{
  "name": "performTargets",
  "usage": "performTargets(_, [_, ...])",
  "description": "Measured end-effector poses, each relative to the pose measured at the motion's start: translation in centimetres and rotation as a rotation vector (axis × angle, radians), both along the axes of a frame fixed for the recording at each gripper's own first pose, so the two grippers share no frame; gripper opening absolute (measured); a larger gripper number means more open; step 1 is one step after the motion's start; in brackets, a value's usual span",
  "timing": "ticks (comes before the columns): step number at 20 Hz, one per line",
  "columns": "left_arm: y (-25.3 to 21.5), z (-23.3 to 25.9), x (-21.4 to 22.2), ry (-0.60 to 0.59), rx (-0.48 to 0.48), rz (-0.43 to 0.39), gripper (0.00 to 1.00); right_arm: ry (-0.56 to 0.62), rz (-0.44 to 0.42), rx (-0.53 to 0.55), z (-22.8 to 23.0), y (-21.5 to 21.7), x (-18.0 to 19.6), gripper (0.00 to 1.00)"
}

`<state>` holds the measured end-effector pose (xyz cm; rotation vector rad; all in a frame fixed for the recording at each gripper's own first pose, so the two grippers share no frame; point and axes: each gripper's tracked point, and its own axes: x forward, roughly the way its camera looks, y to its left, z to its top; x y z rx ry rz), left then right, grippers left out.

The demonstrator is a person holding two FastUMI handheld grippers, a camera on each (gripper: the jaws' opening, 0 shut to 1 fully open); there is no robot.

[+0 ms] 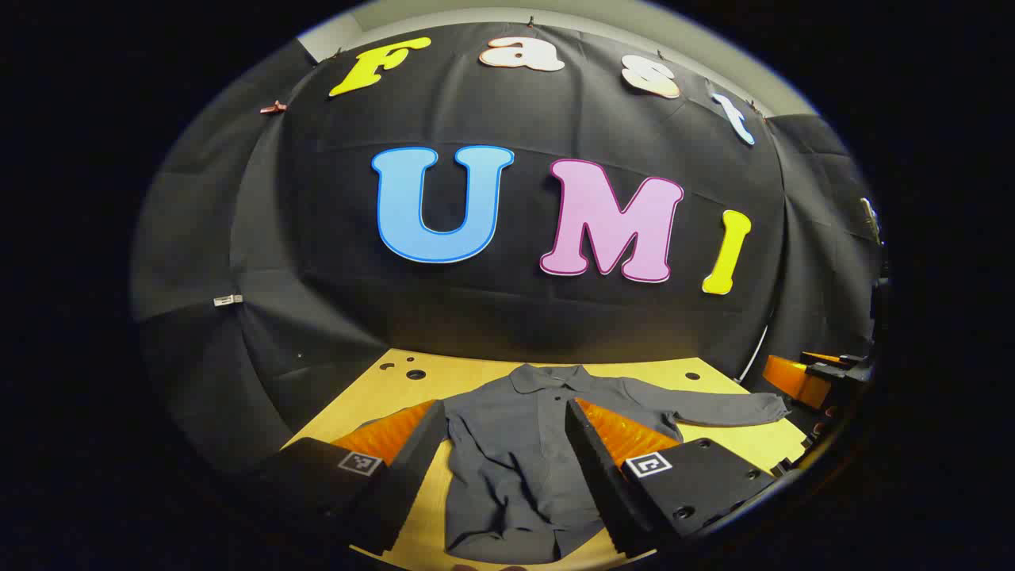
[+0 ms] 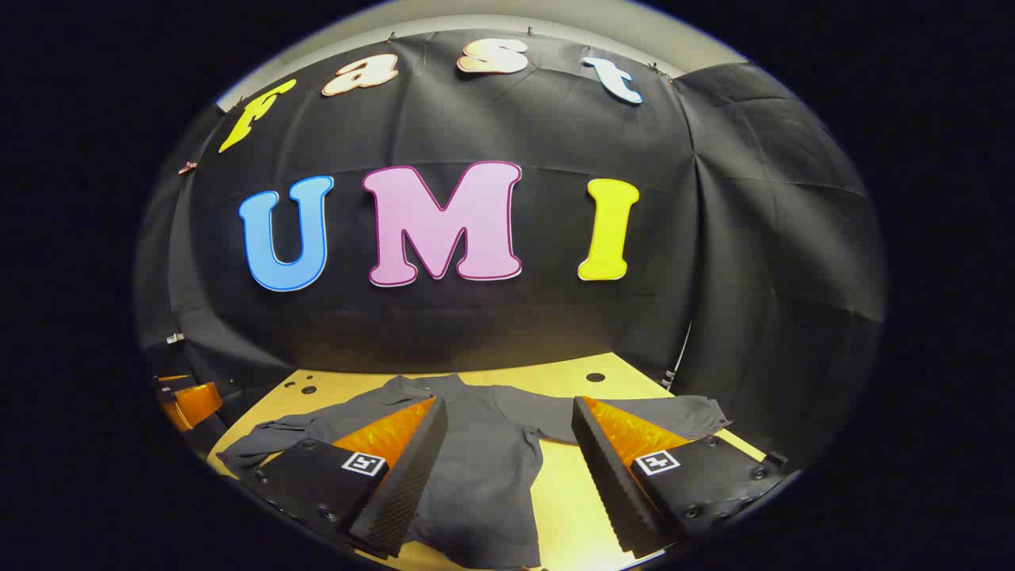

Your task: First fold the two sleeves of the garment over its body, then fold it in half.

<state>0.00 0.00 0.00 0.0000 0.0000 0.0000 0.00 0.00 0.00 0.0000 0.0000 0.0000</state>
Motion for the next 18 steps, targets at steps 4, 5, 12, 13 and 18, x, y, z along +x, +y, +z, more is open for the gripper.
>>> performTargets(4, [-0.3, -0.5, 0.8, 0.019, 0.007, 0.009, 0.95, -0.010, -0.002, 0.007, 0.3, -0.5, 0.7, 0.98])
performTargets(5, [-0.3, -0.6, 0.7, 0.018, 0.009, 0.012, 0.95, -0.011, -0.003, 0.008, 0.3, -0.7, 0.8, 0.98])
performTargets(12, [0.5, -0.5, 1.0, 0.010, 0.023, 0.047, 0.92, 0.017, -0.005, 0.020, -0.3, -2.2, 2.6, 0.98])
performTargets(13, [0.6, -0.8, 1.0, 0.013, 0.027, 0.052, 0.92, 0.016, -0.009, 0.026, -0.2, -2.7, 3.0, 0.98])
performTargets(18, [0.5, -1.2, 1.5, 0.034, 0.045, 0.062, 0.96, 0.016, -0.027, 0.014, -0.1, -4.5, 5.0, 0.98])
